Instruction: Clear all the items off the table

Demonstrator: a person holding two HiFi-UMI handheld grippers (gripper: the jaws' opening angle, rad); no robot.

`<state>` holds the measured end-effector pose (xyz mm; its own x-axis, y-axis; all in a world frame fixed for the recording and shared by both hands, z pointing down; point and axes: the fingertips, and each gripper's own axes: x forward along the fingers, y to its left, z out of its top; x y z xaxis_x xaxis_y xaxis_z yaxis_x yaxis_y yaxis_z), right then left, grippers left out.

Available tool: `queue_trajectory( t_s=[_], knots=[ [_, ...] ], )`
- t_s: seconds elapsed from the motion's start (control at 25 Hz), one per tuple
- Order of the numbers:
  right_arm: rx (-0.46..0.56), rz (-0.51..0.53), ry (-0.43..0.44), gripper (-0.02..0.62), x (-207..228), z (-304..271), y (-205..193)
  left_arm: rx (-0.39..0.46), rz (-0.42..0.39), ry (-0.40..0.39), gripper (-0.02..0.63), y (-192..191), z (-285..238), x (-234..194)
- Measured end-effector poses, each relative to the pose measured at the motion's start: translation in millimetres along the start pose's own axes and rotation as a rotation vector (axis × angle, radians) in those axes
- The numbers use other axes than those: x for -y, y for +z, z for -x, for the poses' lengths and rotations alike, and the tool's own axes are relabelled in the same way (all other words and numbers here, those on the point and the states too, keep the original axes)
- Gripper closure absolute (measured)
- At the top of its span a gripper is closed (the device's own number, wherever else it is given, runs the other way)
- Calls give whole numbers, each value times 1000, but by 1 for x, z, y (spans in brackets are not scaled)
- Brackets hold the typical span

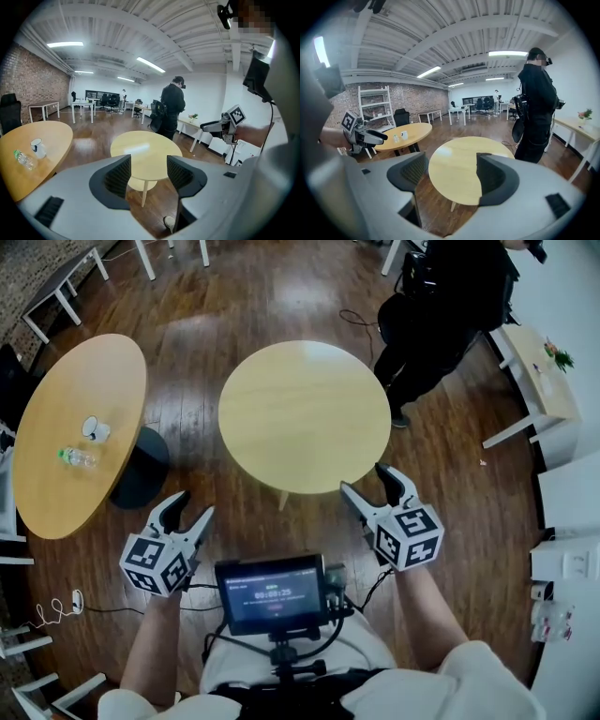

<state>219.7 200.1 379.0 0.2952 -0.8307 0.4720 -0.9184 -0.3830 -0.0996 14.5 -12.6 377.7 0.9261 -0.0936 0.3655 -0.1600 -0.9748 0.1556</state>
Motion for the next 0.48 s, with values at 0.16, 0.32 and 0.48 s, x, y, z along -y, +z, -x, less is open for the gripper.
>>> queue_trajectory(
  t_s=[0.16, 0.32, 0.48],
  knots=[
    [18, -27, -7, 242, 29, 17, -4, -11, -19, 18, 362, 0, -10, 16],
    [35, -42, -14, 242, 58, 29, -4, -11, -29, 36, 364, 4, -24, 31],
    [18, -64, 0, 242, 72, 34, -15, -25, -28, 52, 364, 4, -38, 47]
  ],
)
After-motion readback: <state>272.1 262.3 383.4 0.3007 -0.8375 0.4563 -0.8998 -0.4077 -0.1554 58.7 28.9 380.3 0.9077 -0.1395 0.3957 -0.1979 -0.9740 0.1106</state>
